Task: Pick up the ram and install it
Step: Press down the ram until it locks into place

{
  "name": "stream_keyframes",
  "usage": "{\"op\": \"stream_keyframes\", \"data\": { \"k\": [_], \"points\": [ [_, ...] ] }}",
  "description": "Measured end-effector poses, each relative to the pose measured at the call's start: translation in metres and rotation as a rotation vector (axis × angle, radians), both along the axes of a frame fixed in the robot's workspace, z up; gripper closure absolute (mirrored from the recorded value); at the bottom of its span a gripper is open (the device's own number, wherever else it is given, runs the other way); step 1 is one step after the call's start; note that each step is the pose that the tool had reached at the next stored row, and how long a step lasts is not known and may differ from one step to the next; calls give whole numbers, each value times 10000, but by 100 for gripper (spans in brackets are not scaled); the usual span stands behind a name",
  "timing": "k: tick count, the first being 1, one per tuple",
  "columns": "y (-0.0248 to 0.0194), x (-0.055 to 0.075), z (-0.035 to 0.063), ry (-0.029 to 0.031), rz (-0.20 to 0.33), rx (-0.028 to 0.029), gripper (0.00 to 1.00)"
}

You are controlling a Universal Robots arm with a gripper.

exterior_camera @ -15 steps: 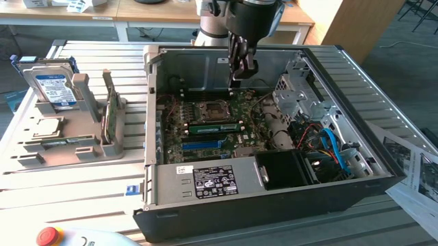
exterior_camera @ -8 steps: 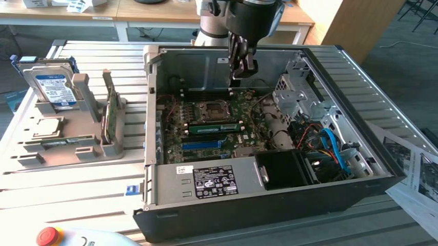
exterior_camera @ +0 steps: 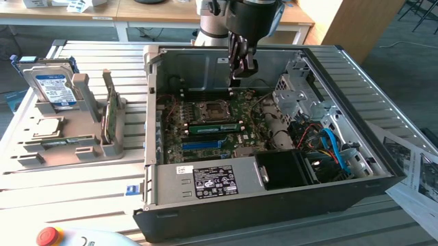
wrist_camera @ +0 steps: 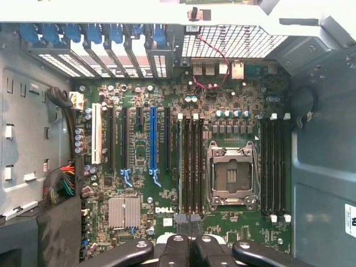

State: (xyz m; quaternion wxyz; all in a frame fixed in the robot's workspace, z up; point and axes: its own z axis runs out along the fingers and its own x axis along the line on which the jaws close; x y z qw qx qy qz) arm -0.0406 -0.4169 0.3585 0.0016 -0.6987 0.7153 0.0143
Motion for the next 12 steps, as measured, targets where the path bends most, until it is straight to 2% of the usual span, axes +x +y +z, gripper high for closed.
{"op": "stream_keyframes", "data": {
  "k": [5,12],
  "points": [
    [-1,16,0,1,1,-1,89],
    [-24,110,-1,20,0,0,89]
  ]
}}
